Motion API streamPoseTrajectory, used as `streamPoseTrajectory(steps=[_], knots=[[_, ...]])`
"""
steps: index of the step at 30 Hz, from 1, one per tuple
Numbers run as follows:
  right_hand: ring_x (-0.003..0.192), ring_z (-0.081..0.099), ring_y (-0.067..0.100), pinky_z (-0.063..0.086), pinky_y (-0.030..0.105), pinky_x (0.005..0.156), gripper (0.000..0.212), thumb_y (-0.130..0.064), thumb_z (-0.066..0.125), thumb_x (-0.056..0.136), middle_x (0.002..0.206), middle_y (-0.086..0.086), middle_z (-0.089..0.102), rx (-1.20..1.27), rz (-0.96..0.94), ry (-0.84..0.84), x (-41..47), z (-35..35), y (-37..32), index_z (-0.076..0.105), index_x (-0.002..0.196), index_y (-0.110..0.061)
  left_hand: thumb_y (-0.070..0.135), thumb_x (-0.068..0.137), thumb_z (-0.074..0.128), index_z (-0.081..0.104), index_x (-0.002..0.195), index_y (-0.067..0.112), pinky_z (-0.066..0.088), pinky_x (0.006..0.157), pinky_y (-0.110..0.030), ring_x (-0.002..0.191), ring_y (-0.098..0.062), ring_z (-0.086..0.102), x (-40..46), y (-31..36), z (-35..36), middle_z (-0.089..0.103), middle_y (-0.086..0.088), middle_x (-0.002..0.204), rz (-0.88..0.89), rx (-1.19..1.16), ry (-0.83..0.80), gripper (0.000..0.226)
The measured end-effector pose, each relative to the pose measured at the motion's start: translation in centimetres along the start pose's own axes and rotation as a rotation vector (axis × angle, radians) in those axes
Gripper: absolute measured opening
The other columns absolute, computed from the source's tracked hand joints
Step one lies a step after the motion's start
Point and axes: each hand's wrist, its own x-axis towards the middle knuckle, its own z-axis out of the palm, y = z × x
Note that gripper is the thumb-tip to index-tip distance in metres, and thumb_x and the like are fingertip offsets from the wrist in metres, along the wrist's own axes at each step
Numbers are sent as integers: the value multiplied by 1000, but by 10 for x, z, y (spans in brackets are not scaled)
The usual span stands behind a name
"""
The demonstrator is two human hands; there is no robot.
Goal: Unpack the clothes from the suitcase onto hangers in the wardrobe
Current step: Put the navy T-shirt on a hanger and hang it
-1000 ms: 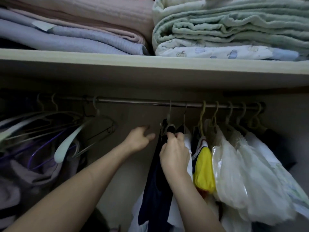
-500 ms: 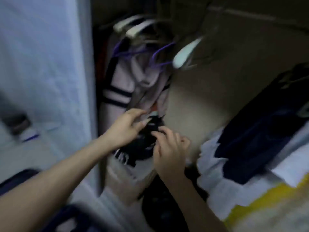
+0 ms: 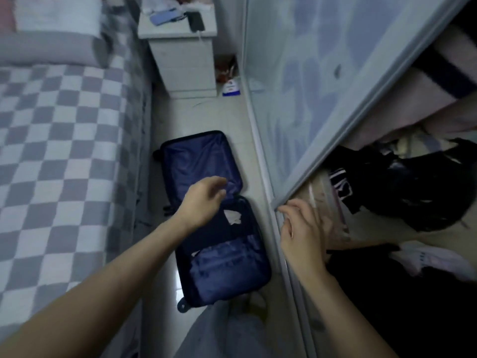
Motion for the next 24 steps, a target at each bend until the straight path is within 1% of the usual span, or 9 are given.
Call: streamPoseTrajectory(steps=[4,8,10,12,14,17,20,22,24], knots=[[89,60,24,45,47,80,35,-18,35,76,98,6,63,99,7,-116,7,32,12,68,89,-13,11,94,49,55,125,8,40,93,-23,115,-18,55,-5,-43,10,58,-7,126,-159,-56,65,31],[84,60,20,44,40,80,25,-7,46,78,96,2,62,167,58,-223,11,66,24,68,90,-12,8,93,49,58,121,6,41,90,-21,112,-18,57,-4,-79,21,62,-6,120,-283,-129,143,30],[85,60,21,49,40,80,25,3,51,83,97,-3,57,291,159,-345,7,85,28,67,97,-10,7,93,49,59,120,5,40,88,-20,109,-16,57,-3,-95,28,63,-6,117,-329,-149,158,29],[93,59,17,47,29,83,26,3,51,88,100,-4,58,411,322,-526,2,117,34,64,104,-12,6,93,49,60,118,6,41,88,-21,106,-17,59,4,-121,37,64,-6,113,-384,-189,183,28],[99,59,17,44,24,85,27,0,49,90,103,0,61,494,494,-663,-3,156,37,60,110,-14,4,92,49,62,115,6,44,88,-26,101,-20,61,12,-152,50,65,-6,107,-424,-229,206,26],[98,58,18,45,28,89,29,-2,51,91,101,2,61,557,697,-783,-16,241,48,56,117,-12,-2,92,44,62,105,13,48,86,-32,90,-21,63,32,-216,79,64,-5,96,-481,-316,234,27],[100,59,23,46,37,97,29,-8,54,91,95,0,61,567,832,-857,-36,329,67,55,119,-9,-6,93,41,61,100,18,50,78,-23,85,-17,63,43,-284,119,64,-2,93,-486,-358,238,31],[105,56,25,45,36,98,31,-9,55,91,105,6,60,568,901,-888,-46,375,81,54,121,-8,-7,92,41,61,99,18,51,75,-16,84,-12,63,46,-320,142,64,2,94,-509,-400,225,32],[107,54,23,43,32,96,34,-10,54,91,116,11,58,543,916,-916,-58,424,97,53,125,-9,-5,92,42,62,94,23,50,79,-22,87,-11,62,48,-361,170,65,3,96,-533,-429,228,34]])
